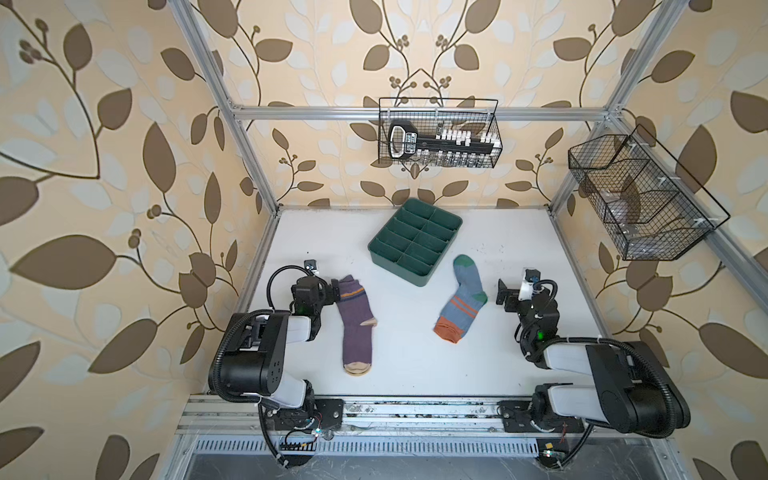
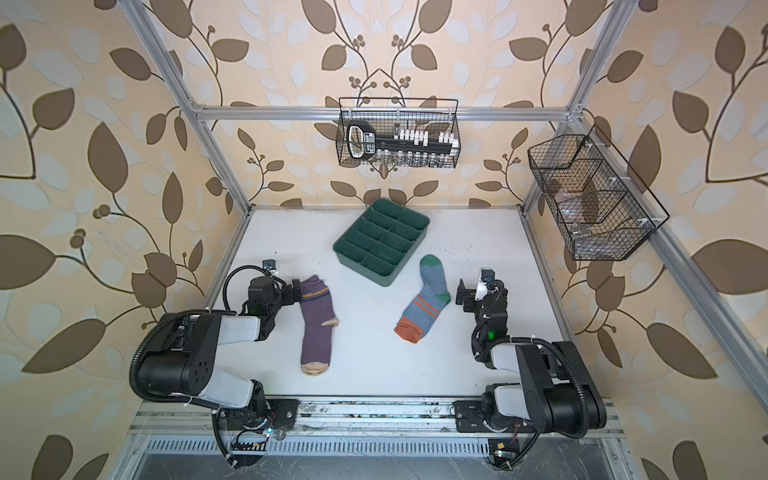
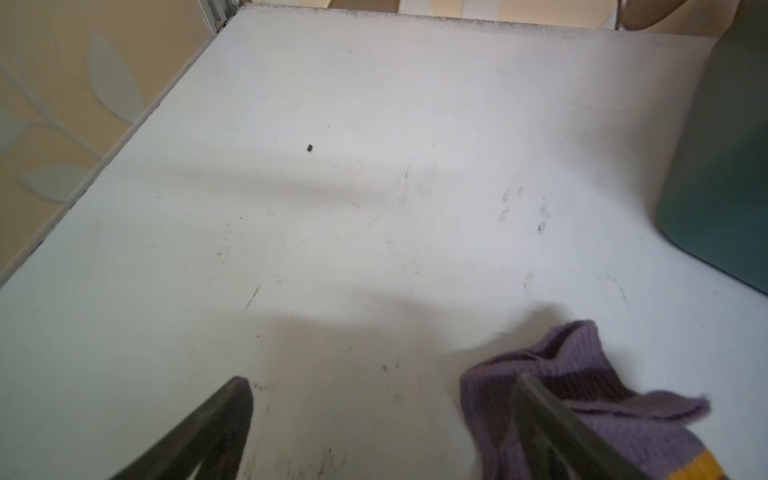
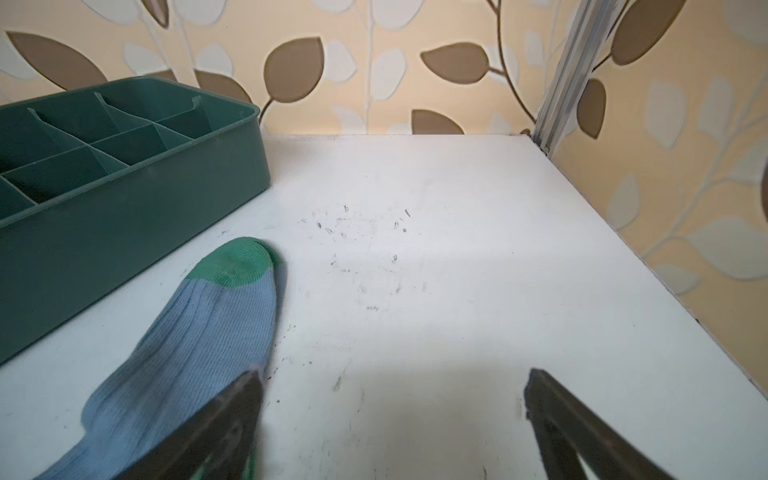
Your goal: Roll the socks
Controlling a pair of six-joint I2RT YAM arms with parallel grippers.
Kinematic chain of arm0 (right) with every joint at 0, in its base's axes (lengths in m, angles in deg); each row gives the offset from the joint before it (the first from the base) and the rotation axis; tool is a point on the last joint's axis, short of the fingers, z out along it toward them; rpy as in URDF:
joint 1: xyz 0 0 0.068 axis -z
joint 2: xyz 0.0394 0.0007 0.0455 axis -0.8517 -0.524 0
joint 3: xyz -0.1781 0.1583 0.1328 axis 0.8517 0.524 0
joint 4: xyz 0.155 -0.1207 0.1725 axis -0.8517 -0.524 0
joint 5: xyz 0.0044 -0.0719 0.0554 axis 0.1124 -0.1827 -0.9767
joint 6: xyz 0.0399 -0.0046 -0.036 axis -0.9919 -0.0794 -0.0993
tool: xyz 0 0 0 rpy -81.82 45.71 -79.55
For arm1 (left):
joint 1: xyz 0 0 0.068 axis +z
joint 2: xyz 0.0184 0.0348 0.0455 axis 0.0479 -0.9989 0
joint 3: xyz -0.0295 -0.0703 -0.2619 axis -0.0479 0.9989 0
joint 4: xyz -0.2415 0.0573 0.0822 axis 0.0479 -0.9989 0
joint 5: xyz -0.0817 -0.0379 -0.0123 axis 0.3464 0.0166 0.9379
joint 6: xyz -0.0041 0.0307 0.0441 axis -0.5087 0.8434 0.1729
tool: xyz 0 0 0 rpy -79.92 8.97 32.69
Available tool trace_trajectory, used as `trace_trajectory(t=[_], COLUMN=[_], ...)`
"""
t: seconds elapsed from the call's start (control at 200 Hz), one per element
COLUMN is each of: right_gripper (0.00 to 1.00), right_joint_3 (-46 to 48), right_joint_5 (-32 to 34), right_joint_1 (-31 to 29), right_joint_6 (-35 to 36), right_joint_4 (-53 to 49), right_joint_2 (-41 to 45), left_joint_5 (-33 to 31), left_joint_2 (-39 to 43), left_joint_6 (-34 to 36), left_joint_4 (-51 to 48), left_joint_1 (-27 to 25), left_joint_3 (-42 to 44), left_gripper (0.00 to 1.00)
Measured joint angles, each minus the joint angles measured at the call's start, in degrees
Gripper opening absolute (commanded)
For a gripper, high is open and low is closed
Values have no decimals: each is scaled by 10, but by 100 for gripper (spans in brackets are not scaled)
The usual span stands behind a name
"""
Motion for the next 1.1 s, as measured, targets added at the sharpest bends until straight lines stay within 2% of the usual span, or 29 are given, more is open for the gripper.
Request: trace_trajectory(t=[1.1], right_gripper=[100], right_joint_3=[-3], right_joint_5=[0], right_joint_1=[4], right_joint_6=[0], right_joint_4=[-14], right_joint_2=[9], left_joint_5=[0], left_joint_2=[-1], left_joint_6=[0], left_joint_4=[2], left_joint_1=[0], left_joint_3=[-5], left_gripper=[99])
